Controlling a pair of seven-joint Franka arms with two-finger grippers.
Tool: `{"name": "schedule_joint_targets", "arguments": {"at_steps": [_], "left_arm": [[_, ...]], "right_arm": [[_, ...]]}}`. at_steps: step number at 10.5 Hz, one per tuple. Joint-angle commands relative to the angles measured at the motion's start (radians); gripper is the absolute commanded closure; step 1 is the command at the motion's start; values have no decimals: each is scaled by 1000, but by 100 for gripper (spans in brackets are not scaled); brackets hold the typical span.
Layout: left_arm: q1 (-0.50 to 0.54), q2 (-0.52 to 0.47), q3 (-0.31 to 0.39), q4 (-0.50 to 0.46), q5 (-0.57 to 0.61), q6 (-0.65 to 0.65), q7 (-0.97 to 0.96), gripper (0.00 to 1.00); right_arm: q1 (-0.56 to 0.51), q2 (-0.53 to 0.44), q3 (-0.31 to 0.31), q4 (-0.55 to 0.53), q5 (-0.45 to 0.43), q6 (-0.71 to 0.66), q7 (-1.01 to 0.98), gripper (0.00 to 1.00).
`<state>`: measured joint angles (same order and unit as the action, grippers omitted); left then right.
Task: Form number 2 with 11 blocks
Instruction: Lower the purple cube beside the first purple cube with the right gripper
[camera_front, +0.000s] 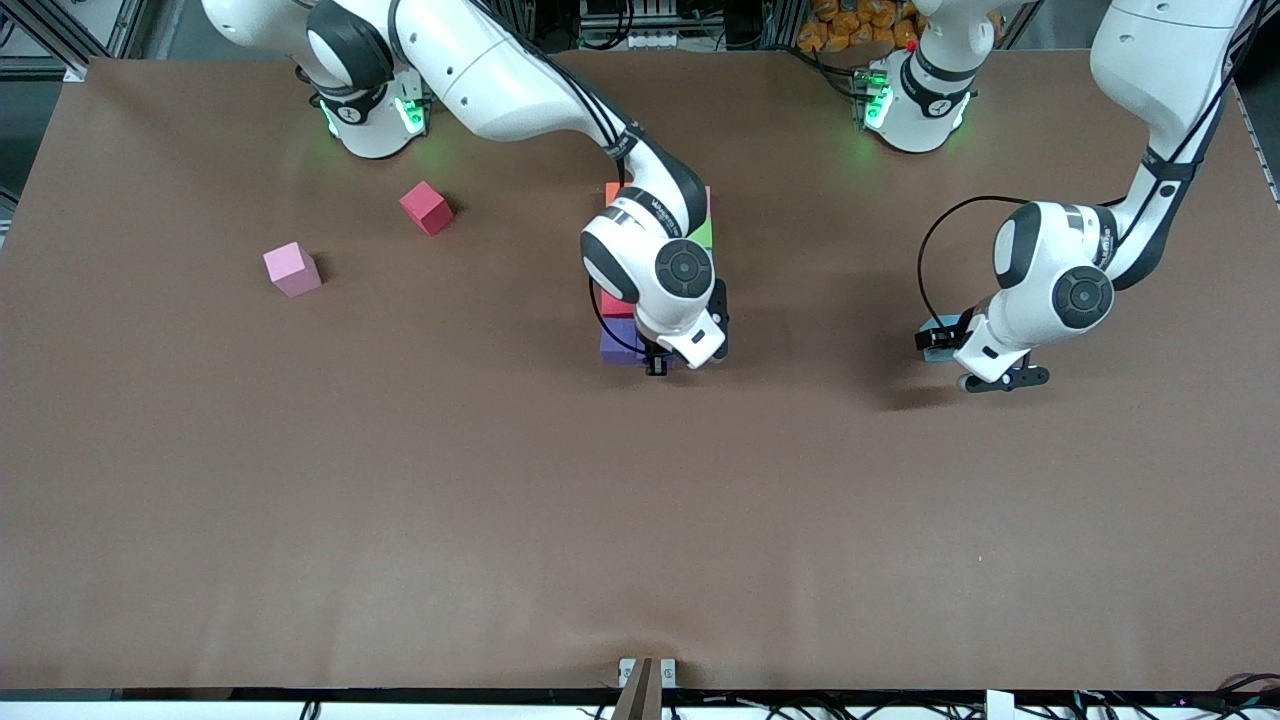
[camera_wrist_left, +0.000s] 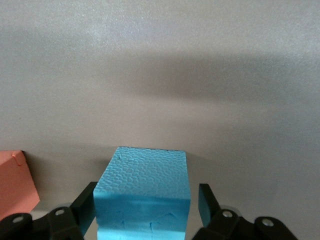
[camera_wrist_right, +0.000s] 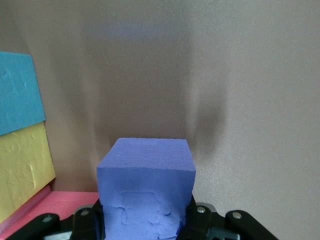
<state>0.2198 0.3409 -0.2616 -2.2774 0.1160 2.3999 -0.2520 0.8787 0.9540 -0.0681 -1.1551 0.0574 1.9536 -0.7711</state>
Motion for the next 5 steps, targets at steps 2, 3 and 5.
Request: {"name": "schedule_joint_targets", "arguments": {"at_steps": [2,3,5], "left_arm": [[0,-10,-2,6,-15,-18,23,21],[0,-10,-2,12,-15,-19,23,25],[-2,-8,-2,13,-15,-19,22,29]], "right_arm": [[-4,-18,8,-32,-14,11,-16,100],[-3,-18,8,-32,-14,11,-17,100],[2,-20,8,-32,-33,11,-16,34]]}}
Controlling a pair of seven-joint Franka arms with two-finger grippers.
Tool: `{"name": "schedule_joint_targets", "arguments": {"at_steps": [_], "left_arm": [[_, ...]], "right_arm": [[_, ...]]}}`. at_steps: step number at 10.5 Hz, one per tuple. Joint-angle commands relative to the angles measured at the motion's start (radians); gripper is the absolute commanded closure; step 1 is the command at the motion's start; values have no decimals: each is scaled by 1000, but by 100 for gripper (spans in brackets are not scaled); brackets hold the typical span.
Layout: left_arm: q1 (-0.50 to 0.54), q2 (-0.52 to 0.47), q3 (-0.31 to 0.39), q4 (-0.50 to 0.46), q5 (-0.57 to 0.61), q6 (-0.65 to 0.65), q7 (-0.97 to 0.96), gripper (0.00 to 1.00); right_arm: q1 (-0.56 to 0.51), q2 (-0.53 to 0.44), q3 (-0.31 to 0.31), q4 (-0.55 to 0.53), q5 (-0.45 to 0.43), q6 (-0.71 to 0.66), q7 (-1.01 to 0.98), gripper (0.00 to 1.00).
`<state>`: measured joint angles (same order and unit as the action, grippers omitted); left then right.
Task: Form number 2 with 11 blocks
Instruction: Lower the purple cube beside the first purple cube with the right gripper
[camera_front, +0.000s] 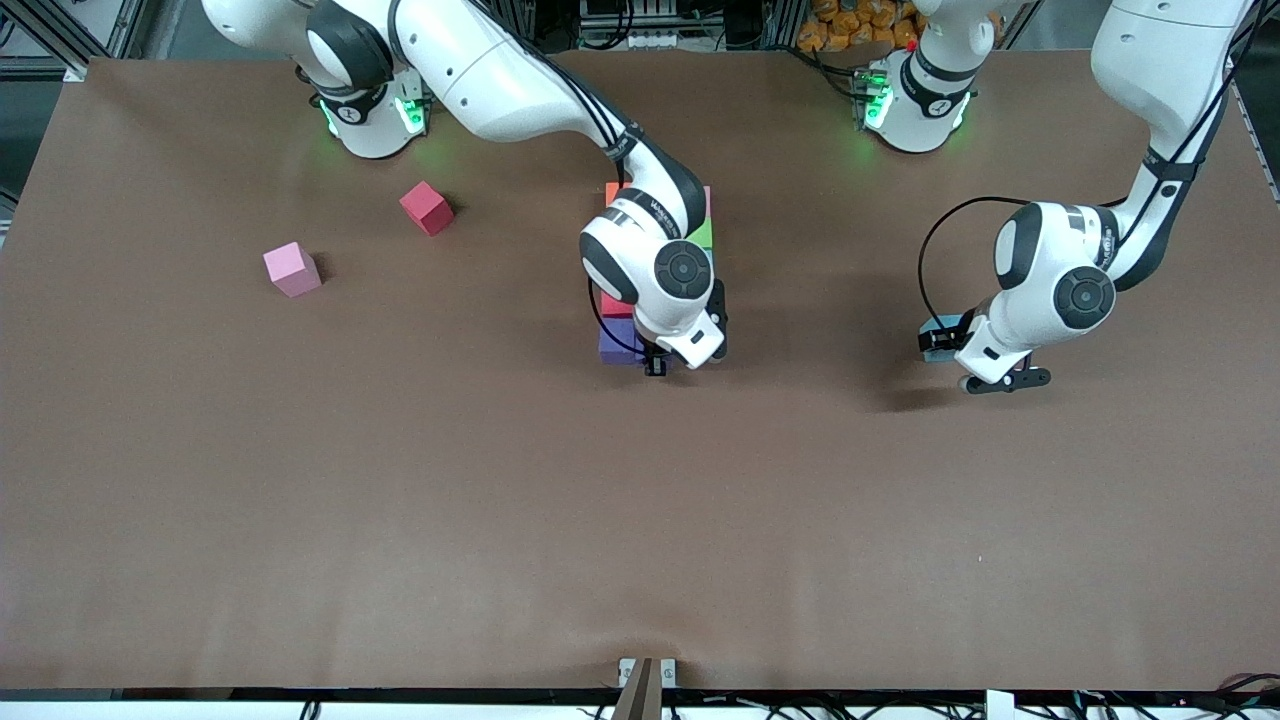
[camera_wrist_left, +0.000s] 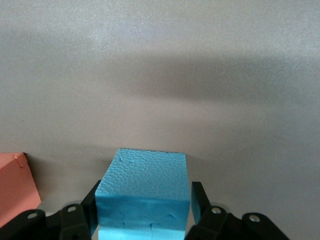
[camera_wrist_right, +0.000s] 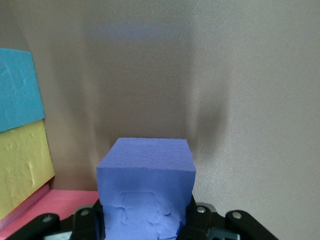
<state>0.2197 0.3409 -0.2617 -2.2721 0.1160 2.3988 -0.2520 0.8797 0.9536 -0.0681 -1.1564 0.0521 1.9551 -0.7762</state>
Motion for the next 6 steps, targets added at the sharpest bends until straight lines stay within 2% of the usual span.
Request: {"name": "schedule_joint_targets", "arguments": {"at_steps": [1,3,6], "left_arm": [[-2,-8,-2,11,-15,-18,20,31],[-2,-8,-2,14,-15,-21,22,35],[-3,-8,-2,23,-15,-35,20,35]], "right_arm": [[7,-21,8,-31,-28,8,-8,0],[8,-22,10,-31,-28,5,-6,0],[7,-41,11,-31,-23,-8,3,0]]}}
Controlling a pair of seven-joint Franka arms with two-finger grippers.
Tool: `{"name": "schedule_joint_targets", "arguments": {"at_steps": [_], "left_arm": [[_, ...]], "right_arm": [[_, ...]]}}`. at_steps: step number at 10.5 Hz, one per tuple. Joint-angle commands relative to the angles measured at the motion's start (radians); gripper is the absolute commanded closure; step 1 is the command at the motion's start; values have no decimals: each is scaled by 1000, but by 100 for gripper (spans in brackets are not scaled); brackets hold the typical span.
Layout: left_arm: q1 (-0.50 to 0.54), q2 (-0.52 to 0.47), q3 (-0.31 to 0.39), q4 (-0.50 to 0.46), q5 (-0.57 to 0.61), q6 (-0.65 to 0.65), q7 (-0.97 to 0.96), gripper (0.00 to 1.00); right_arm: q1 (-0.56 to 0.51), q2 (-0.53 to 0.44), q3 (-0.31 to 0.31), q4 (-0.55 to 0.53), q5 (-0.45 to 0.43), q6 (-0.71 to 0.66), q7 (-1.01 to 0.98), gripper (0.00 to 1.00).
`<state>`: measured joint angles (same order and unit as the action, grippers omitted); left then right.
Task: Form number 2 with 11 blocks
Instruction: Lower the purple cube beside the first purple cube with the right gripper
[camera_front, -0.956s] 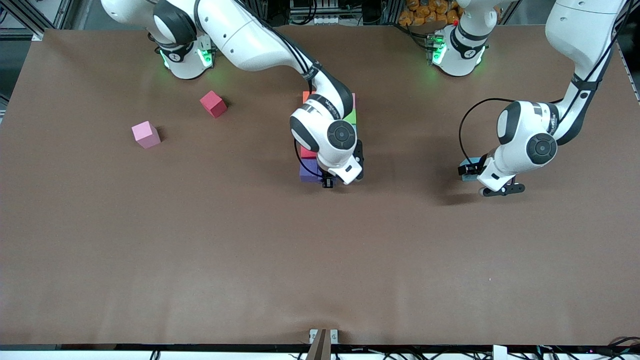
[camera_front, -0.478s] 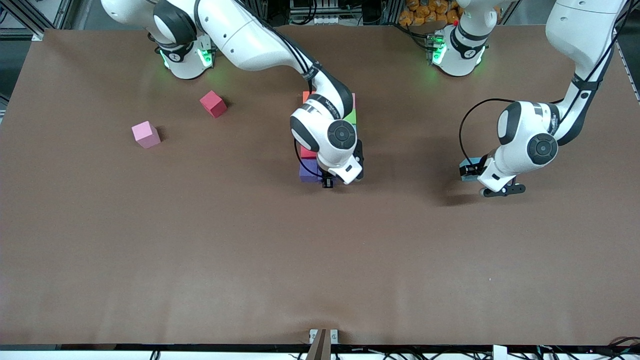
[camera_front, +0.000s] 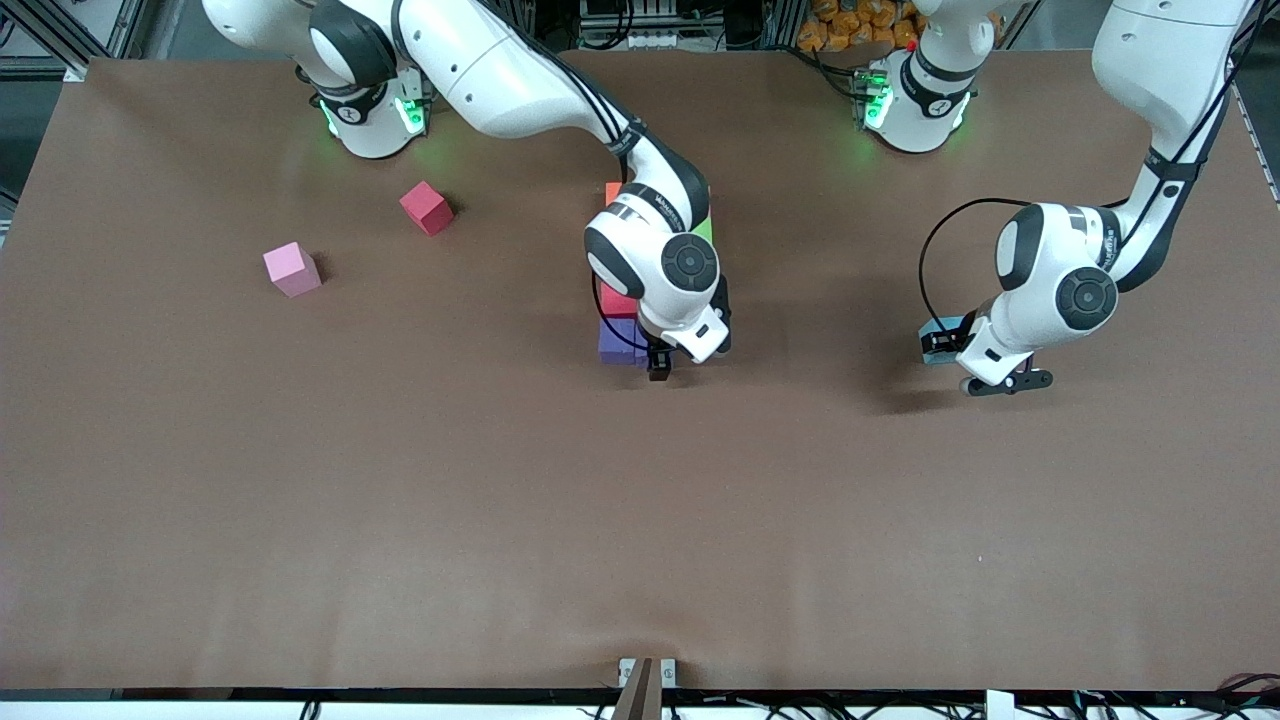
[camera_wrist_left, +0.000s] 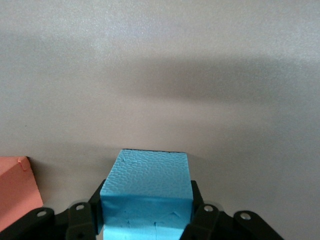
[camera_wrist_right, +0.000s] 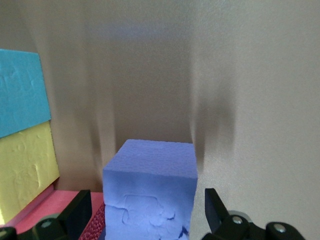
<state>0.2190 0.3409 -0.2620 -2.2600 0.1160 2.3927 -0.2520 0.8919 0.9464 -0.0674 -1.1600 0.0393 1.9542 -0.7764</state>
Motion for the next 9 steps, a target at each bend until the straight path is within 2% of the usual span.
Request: {"name": "schedule_joint_targets", "arguments": {"at_steps": [1,9], "left_arm": [[-3,-7,-3,26,-15,-52,19,36],[-6,-7,-3,80,-16,-129,11,38]], "right_arm": [[-5,-40,12,-27,-6,-9,6,0],[-28,-121,11,-23,36,-110,9,0]]}}
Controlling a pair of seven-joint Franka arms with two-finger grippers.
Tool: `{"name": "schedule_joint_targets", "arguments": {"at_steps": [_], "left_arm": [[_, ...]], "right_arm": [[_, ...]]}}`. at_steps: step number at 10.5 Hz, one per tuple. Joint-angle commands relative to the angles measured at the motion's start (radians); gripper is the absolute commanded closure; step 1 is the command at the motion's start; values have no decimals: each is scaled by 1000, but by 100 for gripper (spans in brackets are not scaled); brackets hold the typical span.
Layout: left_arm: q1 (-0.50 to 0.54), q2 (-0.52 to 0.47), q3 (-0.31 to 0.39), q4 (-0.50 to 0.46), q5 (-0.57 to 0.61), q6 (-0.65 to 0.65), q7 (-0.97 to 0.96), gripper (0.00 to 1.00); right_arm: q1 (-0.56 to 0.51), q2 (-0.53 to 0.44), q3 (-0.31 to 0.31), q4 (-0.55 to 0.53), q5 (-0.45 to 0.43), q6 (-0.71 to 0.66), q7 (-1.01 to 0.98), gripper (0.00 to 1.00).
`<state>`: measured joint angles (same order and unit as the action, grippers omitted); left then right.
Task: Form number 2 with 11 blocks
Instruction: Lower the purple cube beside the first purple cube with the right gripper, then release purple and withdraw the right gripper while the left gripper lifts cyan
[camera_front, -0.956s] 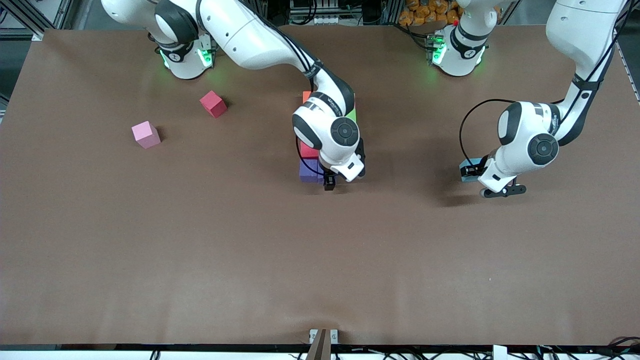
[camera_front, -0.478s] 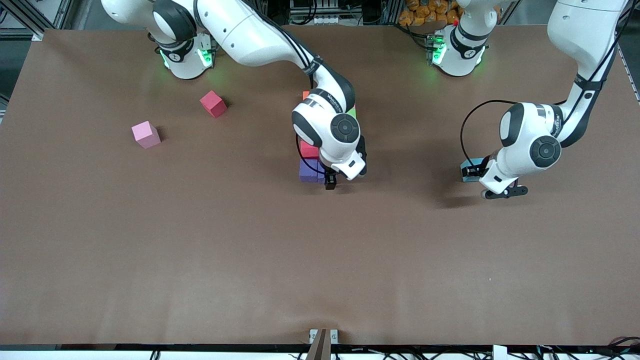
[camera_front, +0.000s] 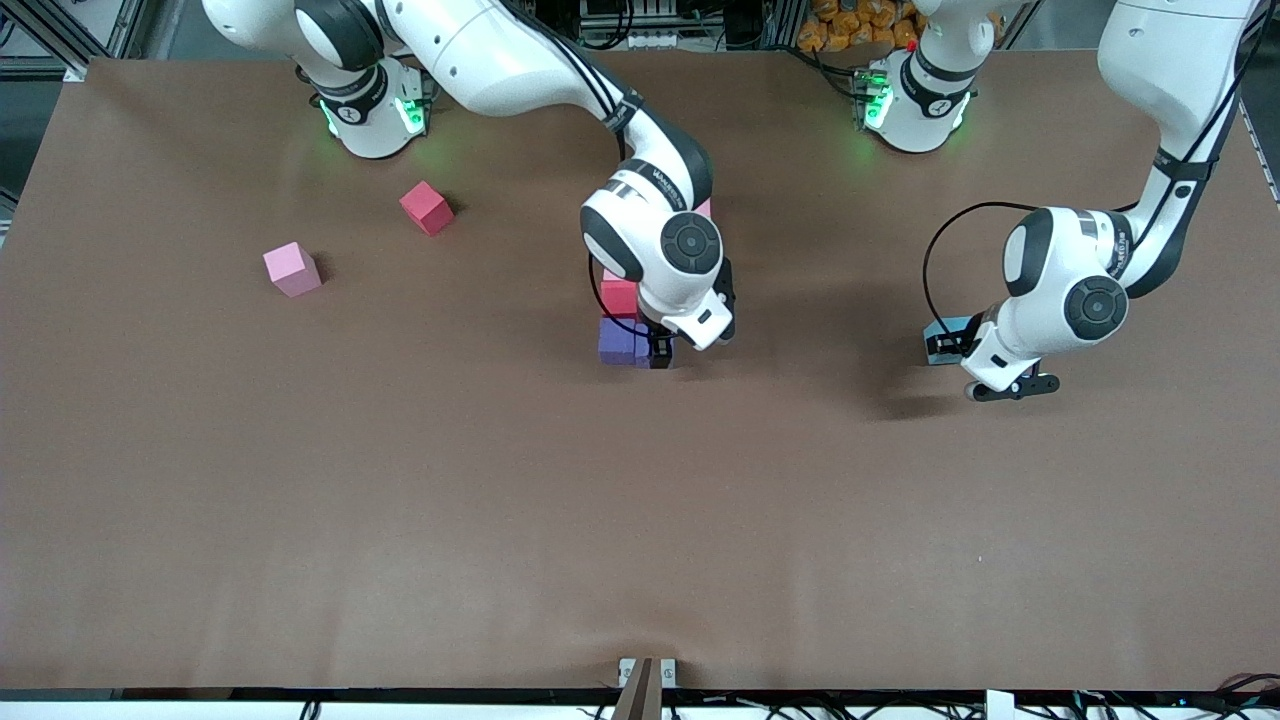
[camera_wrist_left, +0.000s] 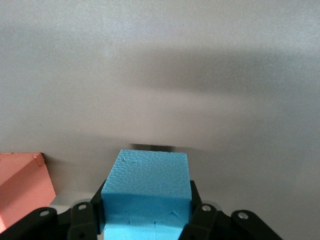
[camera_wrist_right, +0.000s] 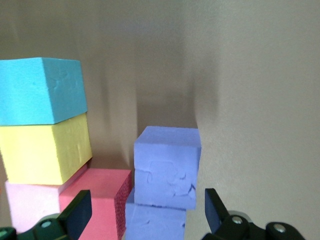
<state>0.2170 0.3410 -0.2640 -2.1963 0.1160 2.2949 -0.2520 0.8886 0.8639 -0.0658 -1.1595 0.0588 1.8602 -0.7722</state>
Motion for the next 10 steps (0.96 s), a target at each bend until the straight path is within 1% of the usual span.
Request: {"name": "schedule_joint_targets", "arguments": {"at_steps": [1,3,5,6,7,8,9,10], "left_arm": [[-4,-7,-3,20,-18,-32,10,38],[-4,-8,-9,39,-25,-58,4,38],[-4,-10,-14,85,-27,-122,-27,38],[-1,-11,-32,107,-27,-153,-48,38],[-1,-17,-40,124,-27,-184,-76,38],[-1,-25,-56,130,-30,-193,-85,38],[-1,-25,-85,145,-62,-193,-116,38],[1,-25,-96,150,-81,-193,-160,38]], "right_arm": [[-46,-40,6,-20,16,-21,4,0],[-140,-97,6,-19,16,-42,2,0],[-254,-138,6,-20,15,-72,-5,0],[-322,-163,7,-25,15,-78,-12,0],[-364,-180,6,-25,13,-93,-12,0],[-414,-192,1,-26,4,-101,-12,0],[-483,-201,1,-28,4,-110,-12,0],[-553,-207,1,-26,6,-118,-12,0]]}}
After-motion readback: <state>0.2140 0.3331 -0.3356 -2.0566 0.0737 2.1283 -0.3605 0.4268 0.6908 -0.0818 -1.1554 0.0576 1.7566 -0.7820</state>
